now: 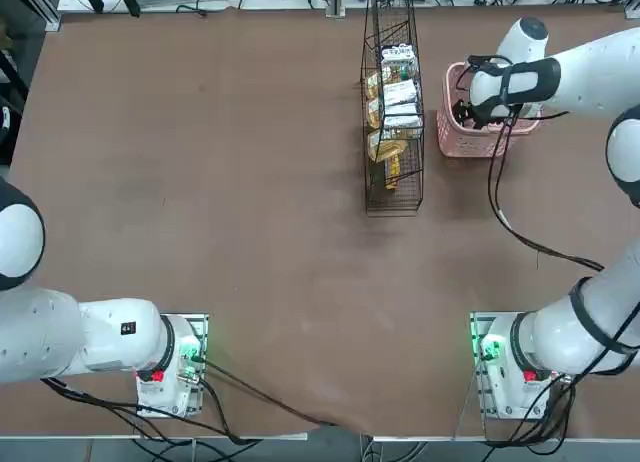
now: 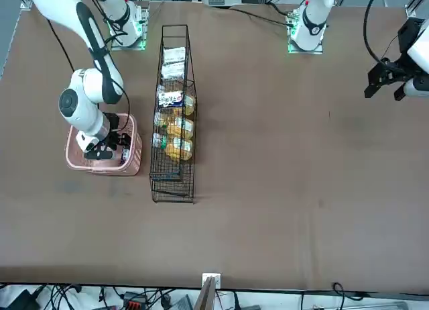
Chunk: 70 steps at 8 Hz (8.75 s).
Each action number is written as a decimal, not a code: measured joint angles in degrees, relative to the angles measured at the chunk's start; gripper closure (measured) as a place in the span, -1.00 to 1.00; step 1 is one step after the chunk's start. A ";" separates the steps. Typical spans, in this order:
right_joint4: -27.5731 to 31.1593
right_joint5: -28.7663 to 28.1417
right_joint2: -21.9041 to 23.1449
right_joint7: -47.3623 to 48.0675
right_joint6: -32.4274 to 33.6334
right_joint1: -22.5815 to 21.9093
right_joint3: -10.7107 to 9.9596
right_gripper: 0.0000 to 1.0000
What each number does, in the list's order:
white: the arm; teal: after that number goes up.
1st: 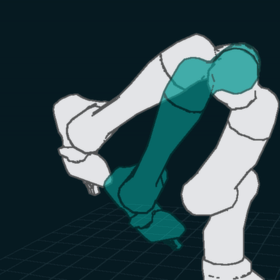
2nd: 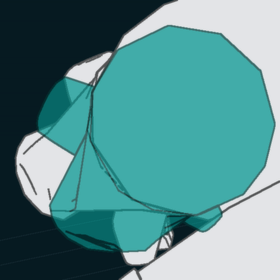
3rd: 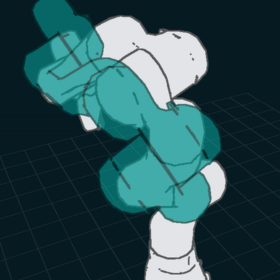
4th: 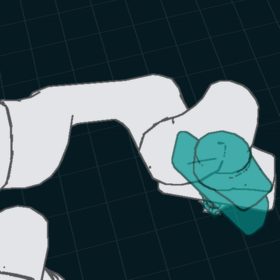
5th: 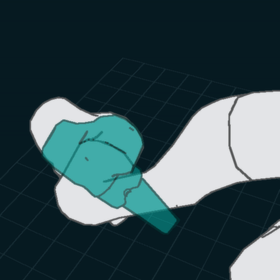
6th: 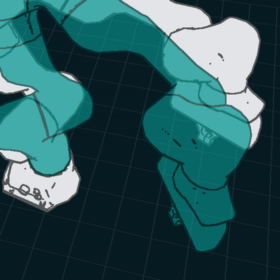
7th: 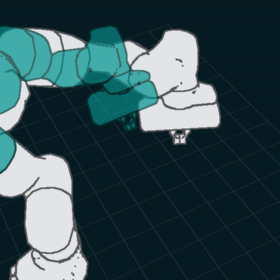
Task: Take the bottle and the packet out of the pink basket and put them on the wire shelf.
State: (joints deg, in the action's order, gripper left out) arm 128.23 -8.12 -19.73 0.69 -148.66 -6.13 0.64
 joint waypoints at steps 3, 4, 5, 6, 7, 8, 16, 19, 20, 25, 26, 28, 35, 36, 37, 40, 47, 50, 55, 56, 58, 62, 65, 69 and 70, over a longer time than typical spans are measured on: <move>-0.01 -0.03 -1.09 0.07 -0.50 0.01 0.00 -0.98; -0.01 -0.03 -1.54 0.07 -0.99 0.01 0.00 -0.98; -0.02 -0.04 -1.93 0.08 -1.38 0.01 0.00 -0.98; -0.03 -0.04 -2.10 0.11 -1.51 0.01 0.00 -0.98; -0.05 -0.06 -2.20 0.16 -1.55 0.01 0.00 -0.98; -0.07 -0.07 -2.29 0.19 -1.56 0.01 0.00 -0.98; -0.28 -0.13 -3.24 0.57 -2.55 0.01 0.00 -0.88; -0.36 -0.13 -3.23 0.59 -2.79 0.01 0.00 -0.51; -0.44 -0.13 -3.23 0.61 -2.80 0.02 0.00 -0.46; -0.90 -0.13 -2.82 0.63 -2.79 0.02 0.03 0.12; -1.09 -0.12 -2.68 0.54 -2.78 0.01 0.07 0.12; -1.67 -0.12 -0.90 0.54 -0.58 0.00 0.12 0.12; -8.50 0.00 10.06 0.54 22.47 0.21 0.06 0.12; -10.92 0.09 11.41 0.45 27.05 0.32 -0.01 0.12; -14.24 0.23 12.35 0.28 32.05 0.41 -0.04 0.12; -26.43 0.80 13.27 -0.16 44.77 0.43 0.07 0.12; -43.96 4.64 13.28 -3.09 52.30 -0.08 14.37 0.12; -45.66 9.35 13.05 -8.33 51.28 -0.24 21.64 0.12; -45.90 11.26 10.51 -29.19 46.01 -0.82 24.73 0.12; -45.92 13.55 9.97 -32.43 45.39 -1.21 25.96 0.12; -45.92 15.63 8.37 -39.05 43.74 -2.26 26.98 0.12; -45.95 16.55 5.31 -48.33 41.09 -3.16 27.00 0.12; -46.50 16.80 3.73 -52.29 40.42 -3.45 26.99 0.12; -47.68 17.02 1.60 -53.79 40.07 -3.60 26.09 0.12; -47.75 17.04 1.10 -53.83 39.85 -3.62 25.84 0.12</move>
State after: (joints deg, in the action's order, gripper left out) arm 80.49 8.92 -18.63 -53.14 -108.81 -9.75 26.49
